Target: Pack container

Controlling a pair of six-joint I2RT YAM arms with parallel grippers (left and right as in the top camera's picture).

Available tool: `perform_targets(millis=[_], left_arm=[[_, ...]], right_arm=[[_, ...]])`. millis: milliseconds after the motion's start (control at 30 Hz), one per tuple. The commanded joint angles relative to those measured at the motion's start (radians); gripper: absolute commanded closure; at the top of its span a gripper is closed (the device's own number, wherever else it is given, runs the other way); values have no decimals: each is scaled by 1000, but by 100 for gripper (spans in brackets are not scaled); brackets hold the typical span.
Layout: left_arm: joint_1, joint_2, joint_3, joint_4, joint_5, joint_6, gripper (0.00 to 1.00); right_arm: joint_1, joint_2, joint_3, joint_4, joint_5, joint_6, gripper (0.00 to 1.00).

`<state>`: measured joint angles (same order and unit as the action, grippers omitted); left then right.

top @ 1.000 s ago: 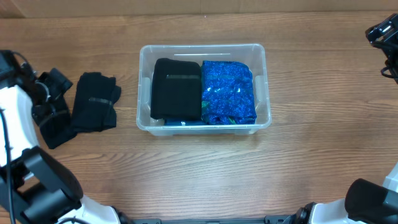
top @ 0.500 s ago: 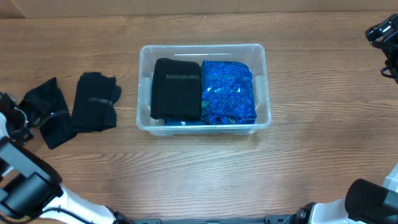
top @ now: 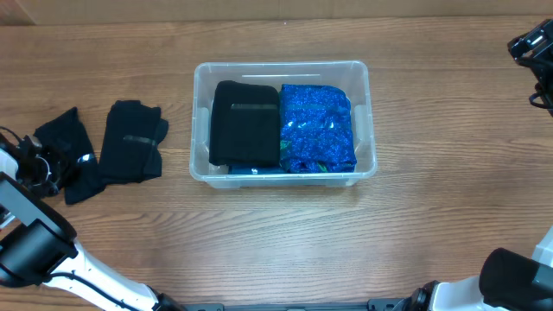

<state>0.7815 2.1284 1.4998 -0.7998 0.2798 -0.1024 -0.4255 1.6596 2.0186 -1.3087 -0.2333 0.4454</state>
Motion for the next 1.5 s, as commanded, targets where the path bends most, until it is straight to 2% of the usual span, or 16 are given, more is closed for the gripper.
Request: perform_targets(millis=[0, 67, 167, 367, 500, 533, 600, 633, 700, 800, 900, 1100, 1200, 1333, 1467], left_arm=[[-3, 21, -5, -46, 66, 13, 77], [-3, -9, 14, -92, 74, 13, 83], [-10, -87, 65, -178, 111, 25, 85], [-93, -330, 193, -346, 343, 110, 84], [-260, -504, 231, -399, 394, 113, 82], [-450, -600, 231, -369, 384, 31, 82], [-567, -629, 231, -322, 337, -45, 82], [-697, -639, 231, -263, 246, -127, 82], [-856, -628, 230, -203, 86, -224, 81], [-1030, -588, 230, -148, -96, -330, 80], [-1138, -525, 230, -110, -258, -428, 80], [-1197, -378, 230, -159, -378, -677, 84], [-1196, -333, 230, -232, -433, -733, 82], [-1192, -286, 225, -314, -466, -709, 74], [-1192, -243, 217, -357, -463, -574, 59]], right_arm=[[-2, -12, 3, 4, -7, 4, 0], [-2, -12, 3, 4, -7, 4, 0], [-2, -12, 3, 4, -7, 4, 0], [-2, -12, 3, 4, -7, 4, 0], [-2, -12, 3, 4, -7, 4, 0], [-2, -12, 3, 4, -7, 4, 0], [-2, -12, 3, 4, -7, 4, 0], [-2, -12, 3, 4, -7, 4, 0], [-2, -12, 3, 4, -7, 4, 0], [-2, -12, 3, 4, -7, 4, 0], [-2, -12, 3, 4, -7, 4, 0], [-2, -12, 3, 4, -7, 4, 0], [-2, -12, 3, 4, -7, 4, 0], [-2, -12, 3, 4, -7, 4, 0], [-2, -12, 3, 4, -7, 4, 0]])
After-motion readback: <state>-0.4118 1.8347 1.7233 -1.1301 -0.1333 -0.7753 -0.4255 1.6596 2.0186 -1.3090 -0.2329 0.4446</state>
